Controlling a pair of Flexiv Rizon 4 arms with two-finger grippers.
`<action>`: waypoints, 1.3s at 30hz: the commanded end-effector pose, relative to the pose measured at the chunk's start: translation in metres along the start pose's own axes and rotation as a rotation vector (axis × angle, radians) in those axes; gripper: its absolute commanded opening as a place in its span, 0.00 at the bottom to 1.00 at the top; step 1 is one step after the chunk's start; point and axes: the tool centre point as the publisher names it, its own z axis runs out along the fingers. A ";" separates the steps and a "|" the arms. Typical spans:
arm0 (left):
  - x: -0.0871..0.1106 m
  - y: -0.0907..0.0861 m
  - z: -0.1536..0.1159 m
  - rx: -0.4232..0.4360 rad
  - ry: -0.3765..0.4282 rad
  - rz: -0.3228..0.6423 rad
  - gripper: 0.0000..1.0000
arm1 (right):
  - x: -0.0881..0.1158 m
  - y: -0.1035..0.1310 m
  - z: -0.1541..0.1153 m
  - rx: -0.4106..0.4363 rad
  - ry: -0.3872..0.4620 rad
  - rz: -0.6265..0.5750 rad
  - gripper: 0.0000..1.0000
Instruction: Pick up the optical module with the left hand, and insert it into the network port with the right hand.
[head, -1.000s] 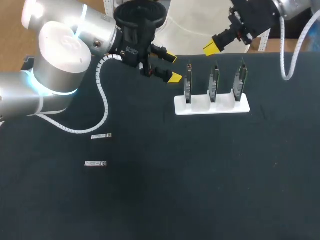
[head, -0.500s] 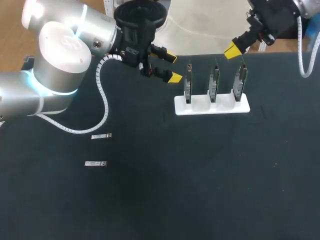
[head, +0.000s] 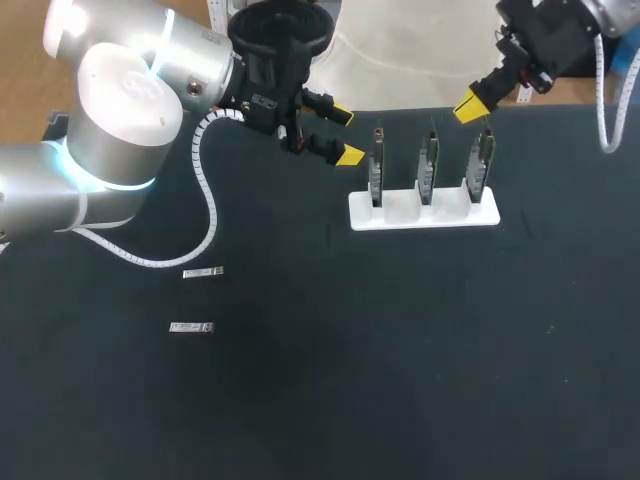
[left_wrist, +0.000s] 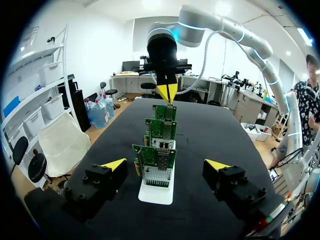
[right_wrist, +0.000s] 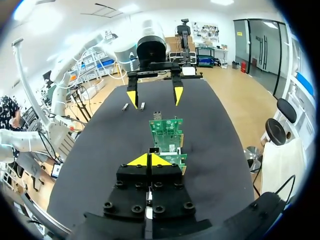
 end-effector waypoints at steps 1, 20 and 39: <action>-0.001 0.001 0.001 0.003 0.005 -0.002 1.00 | 0.001 0.001 0.001 0.001 -0.004 0.001 0.00; -0.001 0.001 0.001 0.003 0.005 -0.002 1.00 | 0.001 0.003 0.003 0.038 0.008 0.015 1.00; -0.011 -0.010 -0.049 -0.103 0.064 0.069 1.00 | 0.001 0.003 0.003 0.038 0.008 0.015 1.00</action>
